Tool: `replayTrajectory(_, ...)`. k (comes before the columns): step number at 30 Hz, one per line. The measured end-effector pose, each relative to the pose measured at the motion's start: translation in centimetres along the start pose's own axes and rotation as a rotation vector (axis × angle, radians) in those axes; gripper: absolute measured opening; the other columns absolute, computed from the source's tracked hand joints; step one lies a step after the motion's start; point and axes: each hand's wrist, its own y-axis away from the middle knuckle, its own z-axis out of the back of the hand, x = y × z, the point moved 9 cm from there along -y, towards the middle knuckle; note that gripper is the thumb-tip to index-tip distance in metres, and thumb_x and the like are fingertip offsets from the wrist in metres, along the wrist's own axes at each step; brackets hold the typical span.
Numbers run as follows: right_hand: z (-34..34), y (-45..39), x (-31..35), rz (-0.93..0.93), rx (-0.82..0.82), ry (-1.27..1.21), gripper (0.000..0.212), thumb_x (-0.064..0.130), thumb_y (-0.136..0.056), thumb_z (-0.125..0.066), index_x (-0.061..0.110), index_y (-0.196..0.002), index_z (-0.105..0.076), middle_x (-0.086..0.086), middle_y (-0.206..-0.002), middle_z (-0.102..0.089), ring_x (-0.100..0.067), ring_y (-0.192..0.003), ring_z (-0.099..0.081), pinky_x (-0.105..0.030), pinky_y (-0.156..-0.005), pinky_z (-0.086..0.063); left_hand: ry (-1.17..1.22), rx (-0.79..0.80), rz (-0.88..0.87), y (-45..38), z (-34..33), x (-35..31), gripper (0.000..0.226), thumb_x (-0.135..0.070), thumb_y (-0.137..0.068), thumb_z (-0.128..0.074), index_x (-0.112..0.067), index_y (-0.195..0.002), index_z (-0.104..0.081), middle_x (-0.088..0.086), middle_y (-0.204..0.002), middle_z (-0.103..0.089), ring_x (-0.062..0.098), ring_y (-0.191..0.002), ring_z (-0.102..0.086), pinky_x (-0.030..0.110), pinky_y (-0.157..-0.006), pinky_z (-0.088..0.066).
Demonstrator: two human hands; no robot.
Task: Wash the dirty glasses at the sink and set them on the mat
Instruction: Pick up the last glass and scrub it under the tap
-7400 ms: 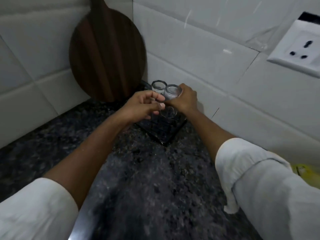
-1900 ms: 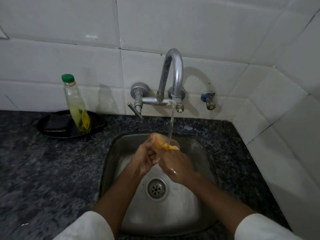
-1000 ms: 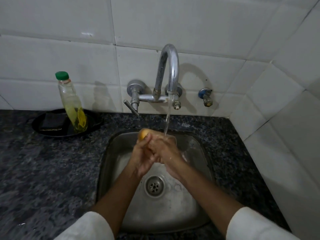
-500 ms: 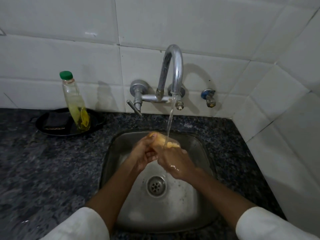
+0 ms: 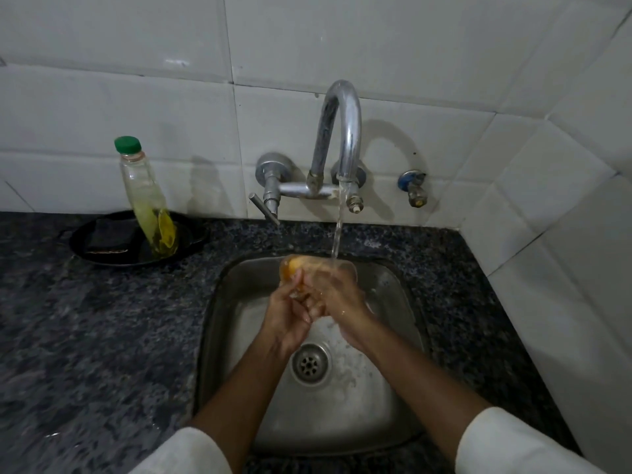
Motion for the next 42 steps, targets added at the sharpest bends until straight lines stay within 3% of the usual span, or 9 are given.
replayTrajectory(4,-2.0,1.3,0.2,0.271,0.233,0.706,0.026,0.025,-0.097,-0.043,0.02,-0.118,-0.058,-0.006,-0.109,-0.064,-0.024,-0.1,-0.06,-0.029,-0.07,-0.039,-0.323,-0.143,0.043,-0.8,2.1,-0.8,0.063,-0.048,-0.079,-0.073,-0.001,-0.121,-0.065,0.02,-0.105,-0.07,0.027,-0.089,-0.068,0.037,-0.077,-0.056)
replayTrajectory(8,-1.6,0.5,-0.6,-0.055,0.103,-0.122,0.021,0.016,-0.094,-0.05,0.008,-0.097,-0.069,-0.013,-0.092,-0.068,-0.026,-0.091,-0.065,-0.038,-0.081,-0.05,-0.064,-0.009,0.026,0.3,0.2,0.4,0.05,-0.04,-0.091,-0.06,0.001,-0.121,-0.059,0.023,-0.113,-0.066,0.032,-0.099,-0.067,0.039,-0.08,-0.058)
replayTrajectory(13,-3.3,2.6,0.9,0.425,0.292,0.914,0.031,0.025,-0.094,-0.043,0.015,-0.122,-0.048,-0.01,-0.111,-0.06,-0.032,-0.098,-0.06,-0.04,-0.068,-0.044,-0.394,-0.107,0.137,-0.8,1.2,-0.8,0.061,-0.057,-0.077,-0.072,-0.004,-0.108,-0.074,0.02,-0.108,-0.07,0.029,-0.093,-0.069,0.042,-0.086,-0.054)
replayTrajectory(19,-1.0,0.1,-2.1,-0.222,0.037,-0.01,0.026,0.03,-0.095,-0.045,0.019,-0.078,-0.062,-0.009,-0.084,-0.067,-0.023,-0.076,-0.065,-0.04,-0.07,-0.053,-0.066,-0.042,0.031,0.2,1.0,0.7,0.065,-0.031,-0.087,-0.065,0.003,-0.139,-0.048,0.029,-0.127,-0.058,0.035,-0.105,-0.063,0.044,-0.085,-0.058)
replayTrajectory(24,-2.4,1.7,-0.5,0.265,0.278,0.796,0.028,0.028,-0.095,-0.042,0.019,-0.118,-0.056,-0.005,-0.11,-0.065,-0.025,-0.099,-0.062,-0.034,-0.071,-0.047,-0.374,-0.217,0.059,-0.3,2.3,-0.4,0.058,-0.055,-0.073,-0.073,-0.007,-0.107,-0.073,0.015,-0.097,-0.074,0.025,-0.082,-0.069,0.037,-0.077,-0.055)
replayTrajectory(29,-1.6,1.0,-0.1,0.063,0.081,0.218,0.033,0.039,-0.092,-0.038,0.022,-0.083,-0.064,-0.004,-0.087,-0.068,-0.025,-0.084,-0.066,-0.045,-0.073,-0.053,0.053,-0.03,0.056,0.7,0.4,2.1,0.05,-0.035,-0.089,-0.065,0.0,-0.125,-0.061,0.025,-0.134,-0.057,0.039,-0.124,-0.057,0.053,-0.112,-0.039)
replayTrajectory(36,-3.0,3.6,1.2,0.453,0.4,1.058,0.022,0.023,-0.093,-0.048,0.011,-0.106,-0.061,-0.01,-0.104,-0.067,-0.032,-0.093,-0.064,-0.037,-0.064,-0.042,-0.295,-0.1,0.263,1.3,1.4,2.1,0.068,-0.056,-0.08,-0.068,-0.002,-0.122,-0.067,0.019,-0.11,-0.07,0.029,-0.096,-0.068,0.039,-0.087,-0.055)
replayTrajectory(39,-2.4,2.0,0.7,0.197,0.332,0.74,0.035,0.039,-0.091,-0.044,0.012,-0.089,-0.066,-0.011,-0.093,-0.069,-0.03,-0.09,-0.066,-0.036,-0.069,-0.049,0.016,-0.024,0.184,1.6,0.9,2.9,0.066,-0.048,-0.092,-0.059,0.002,-0.135,-0.057,0.025,-0.142,-0.052,0.036,-0.135,-0.048,0.048,-0.118,-0.031)
replayTrajectory(42,-2.1,2.2,-1.9,-0.063,0.134,0.051,0.045,0.052,-0.086,-0.043,0.017,-0.089,-0.07,-0.004,-0.087,-0.072,-0.02,-0.086,-0.068,-0.041,-0.076,-0.055,0.14,-0.043,0.039,1.2,0.8,2.0,0.052,-0.035,-0.085,-0.07,0.0,-0.124,-0.066,0.024,-0.126,-0.062,0.035,-0.117,-0.062,0.046,-0.106,-0.048)
